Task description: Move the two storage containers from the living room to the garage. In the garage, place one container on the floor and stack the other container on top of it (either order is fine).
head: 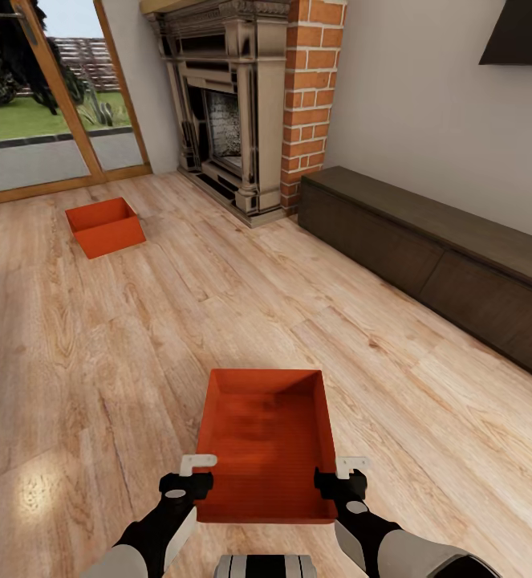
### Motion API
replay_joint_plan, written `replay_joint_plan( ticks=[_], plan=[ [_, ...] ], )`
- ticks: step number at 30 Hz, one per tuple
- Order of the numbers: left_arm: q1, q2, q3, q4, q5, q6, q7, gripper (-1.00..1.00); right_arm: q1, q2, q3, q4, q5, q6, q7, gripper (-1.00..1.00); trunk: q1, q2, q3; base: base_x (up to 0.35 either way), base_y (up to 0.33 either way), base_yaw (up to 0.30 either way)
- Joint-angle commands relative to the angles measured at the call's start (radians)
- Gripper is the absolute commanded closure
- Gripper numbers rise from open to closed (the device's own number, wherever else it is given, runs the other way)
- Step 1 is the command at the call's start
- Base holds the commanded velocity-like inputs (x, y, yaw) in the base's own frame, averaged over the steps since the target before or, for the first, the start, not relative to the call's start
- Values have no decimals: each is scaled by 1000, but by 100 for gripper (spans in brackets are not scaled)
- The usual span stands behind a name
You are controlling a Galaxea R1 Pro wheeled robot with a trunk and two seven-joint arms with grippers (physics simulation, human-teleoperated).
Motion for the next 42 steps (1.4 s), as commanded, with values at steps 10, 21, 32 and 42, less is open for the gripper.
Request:
replay_joint_plan(
  ticks=[10, 21, 32, 42],
  plan=[
    [0, 1, -8, -2, 5, 7, 8, -100, -1, 0, 9, 1, -8, -3, -3, -100, 0, 0, -1, 0, 0, 0],
    [0, -1, -8, -3, 5, 7, 8, 100, -1, 0, 9, 2, -12, -45, -3, 100, 0, 0, -1, 0, 0, 0],
    [0, -1, -9, -18, 4, 8, 9, 100, -1, 0, 9, 2, -12, -46, -3, 100, 0, 0, -1, 0, 0, 0],
    [0, -5, -11, -14, 1, 7, 18, 100, -1, 0, 9, 2, -12, -46, -3, 100, -4, 7, 2, 0, 0, 0]
  ],
)
